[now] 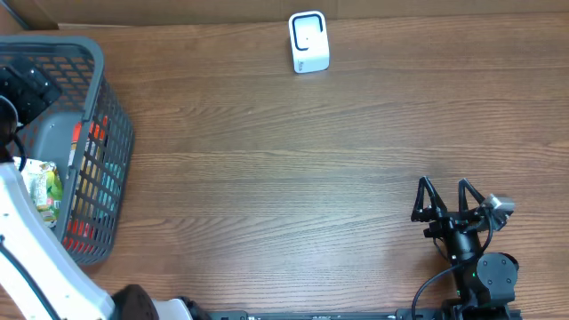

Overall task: Scan the item barcode
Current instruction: 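Move the left gripper over the basket and reach down inside, then grasp the orange-capped spaghetti pack with the left gripper and lift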

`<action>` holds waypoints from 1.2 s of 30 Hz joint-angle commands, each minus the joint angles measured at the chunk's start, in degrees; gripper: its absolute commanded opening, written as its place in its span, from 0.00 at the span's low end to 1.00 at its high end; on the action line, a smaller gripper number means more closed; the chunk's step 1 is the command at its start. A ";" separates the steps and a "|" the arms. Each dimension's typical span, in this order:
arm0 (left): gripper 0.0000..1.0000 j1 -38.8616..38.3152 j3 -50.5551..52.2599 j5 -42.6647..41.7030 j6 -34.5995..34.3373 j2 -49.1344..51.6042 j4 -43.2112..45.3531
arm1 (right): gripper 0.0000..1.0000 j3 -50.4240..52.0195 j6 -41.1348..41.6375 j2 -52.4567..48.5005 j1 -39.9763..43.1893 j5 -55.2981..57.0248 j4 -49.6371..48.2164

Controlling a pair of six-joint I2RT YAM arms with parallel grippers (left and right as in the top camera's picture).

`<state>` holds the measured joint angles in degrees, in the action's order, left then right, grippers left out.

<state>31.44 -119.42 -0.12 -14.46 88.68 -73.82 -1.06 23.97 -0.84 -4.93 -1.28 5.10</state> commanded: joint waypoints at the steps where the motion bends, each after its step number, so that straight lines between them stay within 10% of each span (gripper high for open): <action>1: 1.00 2.32 -0.68 2.03 2.89 3.02 -0.61 | 1.00 0.61 -0.04 0.61 -0.26 -0.28 -0.44; 17: 1.00 8.35 0.68 -1.40 12.28 16.24 -4.31 | 1.00 0.61 -0.04 0.61 -0.26 -0.28 -0.44; 36: 1.00 8.50 22.75 -2.40 22.97 18.71 10.73 | 1.00 0.61 -0.04 0.61 -0.26 -0.28 -0.44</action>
<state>39.53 -99.61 -2.15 5.50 106.26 -65.19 -1.06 23.97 -0.84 -4.91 -1.30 5.10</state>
